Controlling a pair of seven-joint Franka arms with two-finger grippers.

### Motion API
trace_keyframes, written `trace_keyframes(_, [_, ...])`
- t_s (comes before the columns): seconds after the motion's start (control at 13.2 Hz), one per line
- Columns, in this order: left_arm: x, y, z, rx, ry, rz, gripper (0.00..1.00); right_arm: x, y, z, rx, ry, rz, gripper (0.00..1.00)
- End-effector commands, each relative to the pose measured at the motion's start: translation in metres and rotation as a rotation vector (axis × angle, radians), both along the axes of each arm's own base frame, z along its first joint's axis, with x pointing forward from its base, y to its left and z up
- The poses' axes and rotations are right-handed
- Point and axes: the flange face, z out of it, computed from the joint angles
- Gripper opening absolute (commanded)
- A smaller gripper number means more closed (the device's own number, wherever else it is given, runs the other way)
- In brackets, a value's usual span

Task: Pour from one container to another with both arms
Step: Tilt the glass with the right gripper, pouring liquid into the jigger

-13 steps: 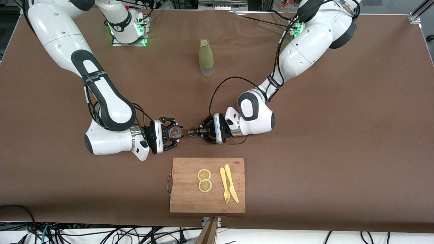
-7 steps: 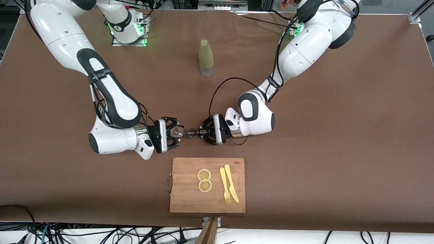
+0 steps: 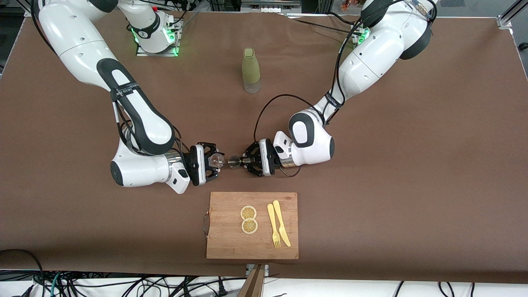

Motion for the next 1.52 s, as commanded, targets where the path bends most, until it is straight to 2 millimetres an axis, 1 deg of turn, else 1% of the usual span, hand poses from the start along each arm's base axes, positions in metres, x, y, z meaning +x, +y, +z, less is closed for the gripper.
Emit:
trace_keyframes(0.0, [0.002,-0.006,0.004,-0.025,-0.057,-0.003,0.0,-0.001,0.008,0.005,-0.028,-0.002,0.001,0.42])
trace_keyframes(0.15, [-0.002,-0.006,-0.001,-0.052,-0.076,0.007,0.0,-0.001,0.008,0.004,-0.055,0.001,0.002,0.42])
trace_keyframes(0.3, [-0.005,-0.007,-0.004,-0.085,-0.097,0.026,0.0,-0.005,0.016,0.007,-0.055,0.002,0.014,0.42])
trace_keyframes(0.53, [-0.007,-0.007,-0.004,-0.085,-0.101,0.023,0.0,-0.005,0.017,0.009,-0.087,0.009,0.005,0.42])
trace_keyframes(0.91, [-0.008,-0.007,-0.006,-0.082,-0.101,0.02,0.0,-0.009,0.025,0.011,-0.15,0.022,-0.005,0.42])
trace_keyframes(1.14, [-0.008,-0.006,-0.007,-0.074,-0.105,0.02,0.0,-0.012,0.032,0.014,-0.184,0.018,0.003,0.42])
trace_keyframes(1.29, [-0.008,-0.007,-0.007,-0.076,-0.104,0.023,0.0,-0.017,0.041,0.018,-0.218,0.015,0.006,0.42])
trace_keyframes(1.44, [-0.008,-0.006,-0.008,-0.074,-0.103,0.021,0.0,-0.018,0.044,0.019,-0.222,0.018,0.004,0.42])
